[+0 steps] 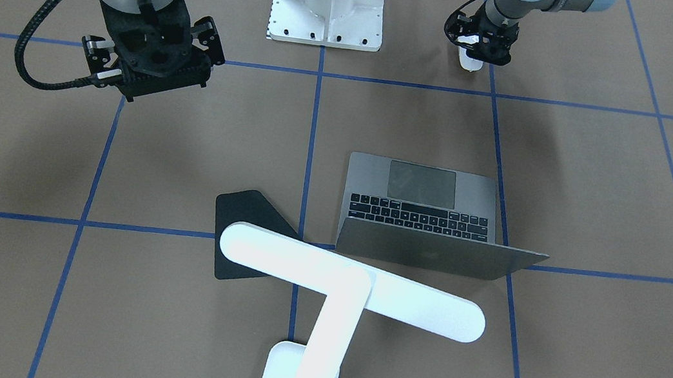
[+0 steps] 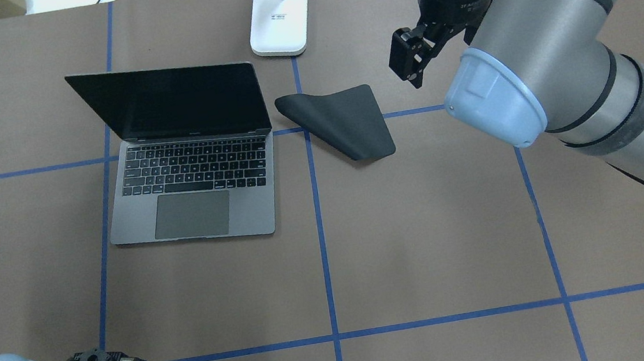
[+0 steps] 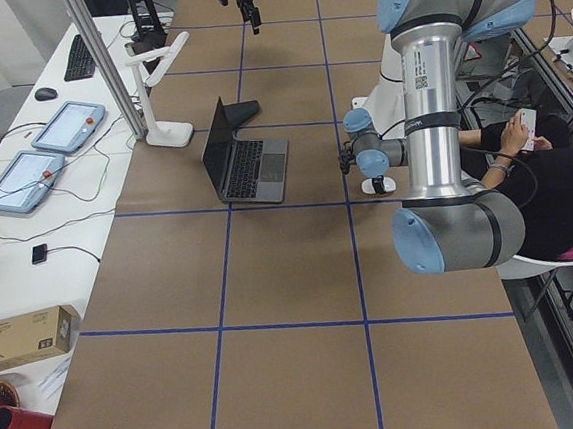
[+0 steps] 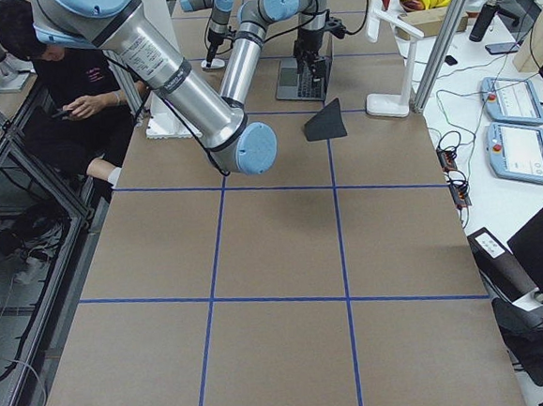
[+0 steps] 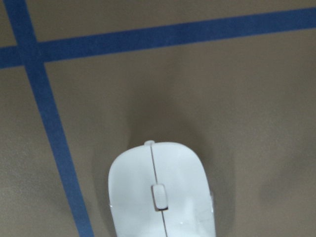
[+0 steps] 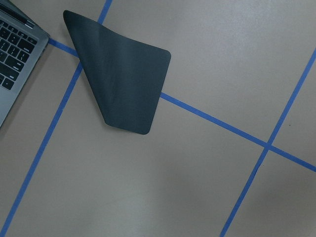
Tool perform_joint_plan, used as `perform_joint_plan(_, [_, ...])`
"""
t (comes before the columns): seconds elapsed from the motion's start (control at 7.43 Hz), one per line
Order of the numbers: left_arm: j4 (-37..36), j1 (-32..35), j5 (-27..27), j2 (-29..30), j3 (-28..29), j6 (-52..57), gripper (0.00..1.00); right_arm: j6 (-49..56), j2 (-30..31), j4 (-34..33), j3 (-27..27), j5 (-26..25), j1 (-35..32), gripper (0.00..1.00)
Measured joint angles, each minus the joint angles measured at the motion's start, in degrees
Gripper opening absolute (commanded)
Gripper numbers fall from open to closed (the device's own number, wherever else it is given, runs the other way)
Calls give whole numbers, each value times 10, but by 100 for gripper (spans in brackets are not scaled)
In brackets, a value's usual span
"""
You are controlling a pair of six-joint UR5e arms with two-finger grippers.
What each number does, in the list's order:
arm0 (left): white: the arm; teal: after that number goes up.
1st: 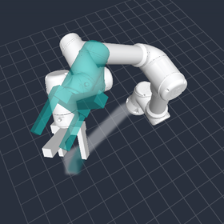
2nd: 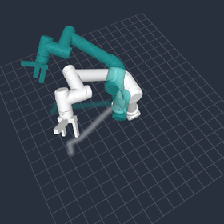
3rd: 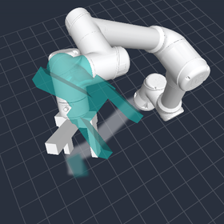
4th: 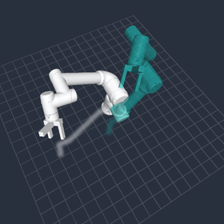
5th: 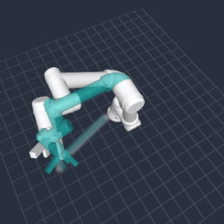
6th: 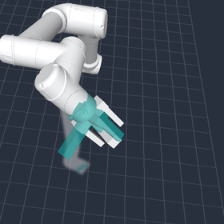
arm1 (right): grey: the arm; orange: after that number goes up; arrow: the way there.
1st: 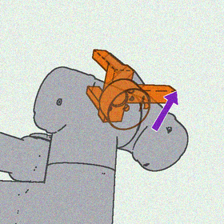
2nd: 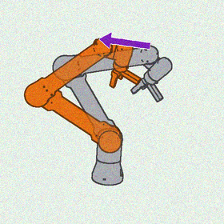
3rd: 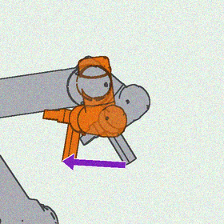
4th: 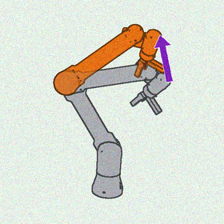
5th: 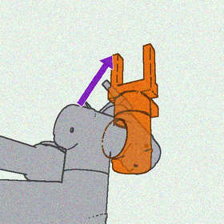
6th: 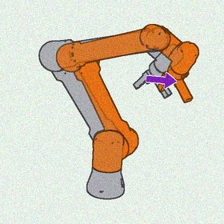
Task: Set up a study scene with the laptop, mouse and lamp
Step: 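Grasp the white mouse with the left gripper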
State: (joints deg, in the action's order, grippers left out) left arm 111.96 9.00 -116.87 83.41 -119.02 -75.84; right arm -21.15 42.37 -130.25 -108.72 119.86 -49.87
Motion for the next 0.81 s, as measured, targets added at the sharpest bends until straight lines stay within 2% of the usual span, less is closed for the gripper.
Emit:
perform_joint_plan(0.27, [0,0,1,8,7,0,74,0,0,0,0,-2,0,100])
perform_joint_plan(0.81, [-1,6,-2,13,4,-1,71,1,1,1,0,-4,1,100])
